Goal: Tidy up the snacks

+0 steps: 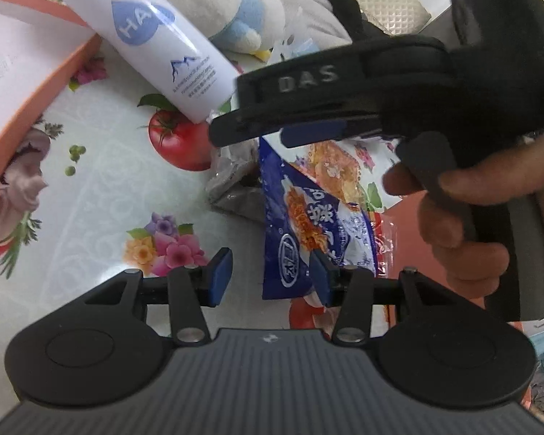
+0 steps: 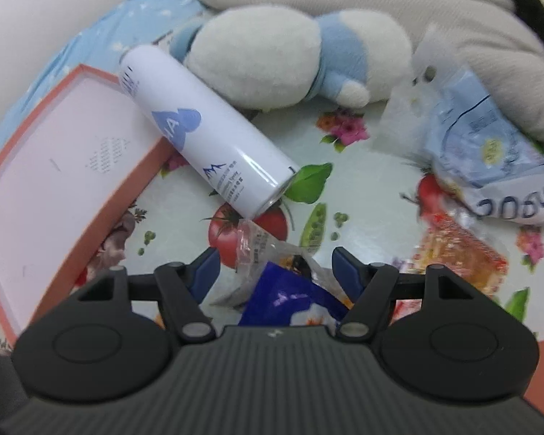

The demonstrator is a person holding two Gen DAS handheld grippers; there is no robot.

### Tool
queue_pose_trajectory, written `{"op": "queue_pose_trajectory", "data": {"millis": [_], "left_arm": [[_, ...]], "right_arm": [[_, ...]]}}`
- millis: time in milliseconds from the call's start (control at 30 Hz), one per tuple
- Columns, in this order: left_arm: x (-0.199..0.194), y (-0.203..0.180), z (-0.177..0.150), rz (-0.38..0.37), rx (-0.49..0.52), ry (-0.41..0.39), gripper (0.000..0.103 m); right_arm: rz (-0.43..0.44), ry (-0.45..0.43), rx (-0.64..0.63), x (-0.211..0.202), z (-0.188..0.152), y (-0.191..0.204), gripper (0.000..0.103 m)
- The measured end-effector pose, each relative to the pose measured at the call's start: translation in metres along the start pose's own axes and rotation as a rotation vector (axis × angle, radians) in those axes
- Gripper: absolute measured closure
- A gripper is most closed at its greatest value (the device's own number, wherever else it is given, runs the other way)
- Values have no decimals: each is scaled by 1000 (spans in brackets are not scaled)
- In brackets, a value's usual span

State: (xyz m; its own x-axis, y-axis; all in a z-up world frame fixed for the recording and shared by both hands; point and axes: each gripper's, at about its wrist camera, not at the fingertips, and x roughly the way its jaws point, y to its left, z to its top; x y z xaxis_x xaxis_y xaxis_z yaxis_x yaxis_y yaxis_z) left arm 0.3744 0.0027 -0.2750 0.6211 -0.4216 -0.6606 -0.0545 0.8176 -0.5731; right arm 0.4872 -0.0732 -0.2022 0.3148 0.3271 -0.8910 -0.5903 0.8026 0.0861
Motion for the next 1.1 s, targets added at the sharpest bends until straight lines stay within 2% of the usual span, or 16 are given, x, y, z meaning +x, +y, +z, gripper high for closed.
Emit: {"op": "queue_pose_trajectory", "data": {"millis": [100, 300, 467, 600, 633, 733, 933, 1100], "left_arm": [[6, 2, 0, -6, -5, -2, 51], [11, 1, 2, -19, -15, -12, 52], [16, -1, -1, -25, -33, -3, 62], [17, 1, -3, -14, -59, -10, 72], [16, -1, -5, -3, -51, -17, 81], [9, -5, -7, -9, -41, -25, 88], [-16, -8, -14, -27, -20, -43, 97], [-47, -12, -24, -36, -20, -84, 100]], "right_arm": [[-36, 25, -31, 12, 2, 2, 33], [-25, 52, -33, 29, 1, 2, 33], [-53, 87, -48, 41, 0, 5, 34], [-43, 84, -37, 40, 1, 3, 44], [-41, 79, -38, 39, 0, 4, 46], [-42, 57, -55, 33, -4, 6, 53], [-4, -27, 32, 8, -18, 0, 56], [26, -109, 88, -16, -30, 6, 56]]}}
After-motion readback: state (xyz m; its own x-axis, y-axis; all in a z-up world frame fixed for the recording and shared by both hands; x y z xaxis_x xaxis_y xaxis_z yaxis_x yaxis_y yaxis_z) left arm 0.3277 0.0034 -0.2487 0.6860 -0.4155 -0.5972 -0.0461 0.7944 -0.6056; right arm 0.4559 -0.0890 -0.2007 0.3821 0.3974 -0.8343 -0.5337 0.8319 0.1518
